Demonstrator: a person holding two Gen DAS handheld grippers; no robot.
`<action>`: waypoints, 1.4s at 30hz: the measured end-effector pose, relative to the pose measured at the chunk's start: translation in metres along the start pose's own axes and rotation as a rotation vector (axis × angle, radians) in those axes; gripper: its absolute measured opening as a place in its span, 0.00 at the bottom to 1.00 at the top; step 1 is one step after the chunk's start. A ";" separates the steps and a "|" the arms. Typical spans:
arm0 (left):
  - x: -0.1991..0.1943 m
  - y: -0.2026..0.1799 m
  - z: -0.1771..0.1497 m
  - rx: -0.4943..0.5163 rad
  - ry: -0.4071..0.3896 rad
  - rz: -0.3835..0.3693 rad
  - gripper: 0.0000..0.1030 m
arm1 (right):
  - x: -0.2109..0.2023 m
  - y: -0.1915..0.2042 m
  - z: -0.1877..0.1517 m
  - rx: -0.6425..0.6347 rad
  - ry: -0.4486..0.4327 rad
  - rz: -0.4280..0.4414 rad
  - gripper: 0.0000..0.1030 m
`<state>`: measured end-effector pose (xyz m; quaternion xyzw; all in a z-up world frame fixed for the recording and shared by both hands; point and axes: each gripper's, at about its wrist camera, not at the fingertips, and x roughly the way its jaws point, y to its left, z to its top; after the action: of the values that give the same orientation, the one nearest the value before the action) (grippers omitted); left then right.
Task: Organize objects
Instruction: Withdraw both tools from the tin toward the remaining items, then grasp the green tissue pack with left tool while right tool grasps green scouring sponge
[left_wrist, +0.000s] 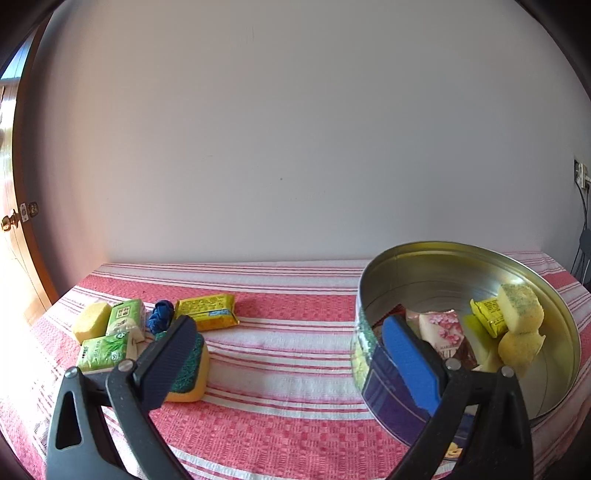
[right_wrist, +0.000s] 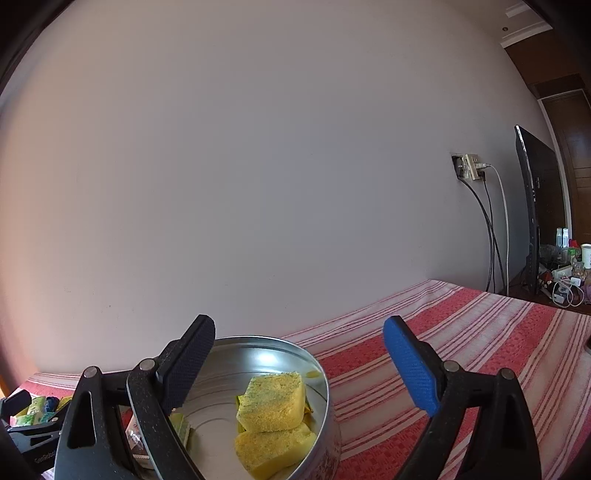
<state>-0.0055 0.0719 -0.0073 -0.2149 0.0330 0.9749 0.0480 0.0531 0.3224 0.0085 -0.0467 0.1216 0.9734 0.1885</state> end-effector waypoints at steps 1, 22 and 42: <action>0.001 0.005 0.000 -0.003 0.003 0.007 0.99 | -0.002 0.005 -0.001 -0.005 0.008 0.006 0.91; 0.010 0.122 -0.008 -0.055 0.072 0.146 0.99 | -0.026 0.139 -0.039 -0.107 0.095 0.228 0.91; 0.043 0.225 -0.020 -0.182 0.253 0.235 0.99 | -0.006 0.266 -0.084 -0.248 0.385 0.415 0.91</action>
<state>-0.0604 -0.1500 -0.0333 -0.3337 -0.0247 0.9380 -0.0904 -0.0382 0.0593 -0.0136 -0.2273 0.0424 0.9717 -0.0477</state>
